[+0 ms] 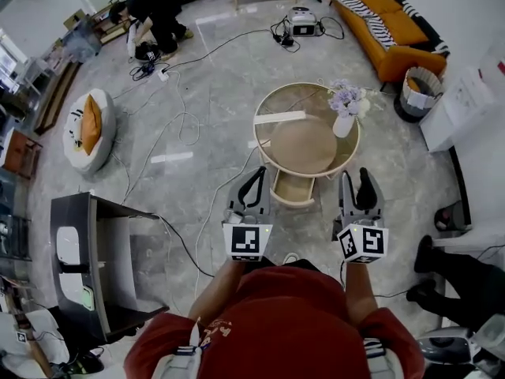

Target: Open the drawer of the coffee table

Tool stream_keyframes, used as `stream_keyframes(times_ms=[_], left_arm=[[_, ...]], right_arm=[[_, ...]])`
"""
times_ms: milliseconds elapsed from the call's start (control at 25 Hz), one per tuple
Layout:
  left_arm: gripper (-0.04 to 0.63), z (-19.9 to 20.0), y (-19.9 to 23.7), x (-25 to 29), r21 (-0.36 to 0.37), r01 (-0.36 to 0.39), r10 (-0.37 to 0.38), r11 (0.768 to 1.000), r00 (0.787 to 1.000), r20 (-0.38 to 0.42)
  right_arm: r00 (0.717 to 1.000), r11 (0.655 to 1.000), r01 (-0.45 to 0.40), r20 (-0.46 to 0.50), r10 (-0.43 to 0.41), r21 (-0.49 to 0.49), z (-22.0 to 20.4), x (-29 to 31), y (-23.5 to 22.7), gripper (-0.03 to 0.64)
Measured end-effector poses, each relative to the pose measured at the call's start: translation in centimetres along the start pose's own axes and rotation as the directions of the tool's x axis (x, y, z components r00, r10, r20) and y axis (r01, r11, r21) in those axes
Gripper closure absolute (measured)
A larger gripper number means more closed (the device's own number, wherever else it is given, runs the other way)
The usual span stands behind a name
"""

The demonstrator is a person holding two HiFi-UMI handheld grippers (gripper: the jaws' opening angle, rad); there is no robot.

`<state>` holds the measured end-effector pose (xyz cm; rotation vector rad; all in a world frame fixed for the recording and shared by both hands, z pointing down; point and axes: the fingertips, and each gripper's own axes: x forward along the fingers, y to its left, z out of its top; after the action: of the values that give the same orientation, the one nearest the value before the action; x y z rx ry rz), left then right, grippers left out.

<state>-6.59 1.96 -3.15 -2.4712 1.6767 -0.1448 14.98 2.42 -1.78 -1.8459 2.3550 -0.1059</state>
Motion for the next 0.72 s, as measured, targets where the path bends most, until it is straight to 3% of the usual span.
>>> stream_keyframes(times_ms=[80, 320, 520, 720], left_arm=[[0.581, 0.4, -0.4, -0.1, 0.01, 0.002, -0.002, 1.0, 1.0, 0.002], [0.581, -0.1, -0.9, -0.2, 0.036, -0.004, 0.004, 0.999, 1.0, -0.005], [0.58, 0.0, -1.2, -0.1, 0.044, -0.002, 0.002, 0.999, 1.0, -0.001], [0.581, 0.0, -1.5, 0.1, 0.053, 0.009, -0.008, 0.999, 1.0, -0.005]], right_arm=[[0.999, 0.999, 0.044, -0.016, -0.044, -0.01, -0.1, 0.1, -0.9, 0.474], [0.994, 0.991, 0.096, -0.039, -0.1, -0.095, -0.5, 0.0, -1.2, 0.583], [0.992, 0.991, 0.124, -0.003, -0.124, -0.043, 0.6, -0.4, -1.7, 0.591], [0.995, 0.992, 0.1, -0.02, -0.102, -0.07, 0.3, -0.7, -2.4, 0.592]])
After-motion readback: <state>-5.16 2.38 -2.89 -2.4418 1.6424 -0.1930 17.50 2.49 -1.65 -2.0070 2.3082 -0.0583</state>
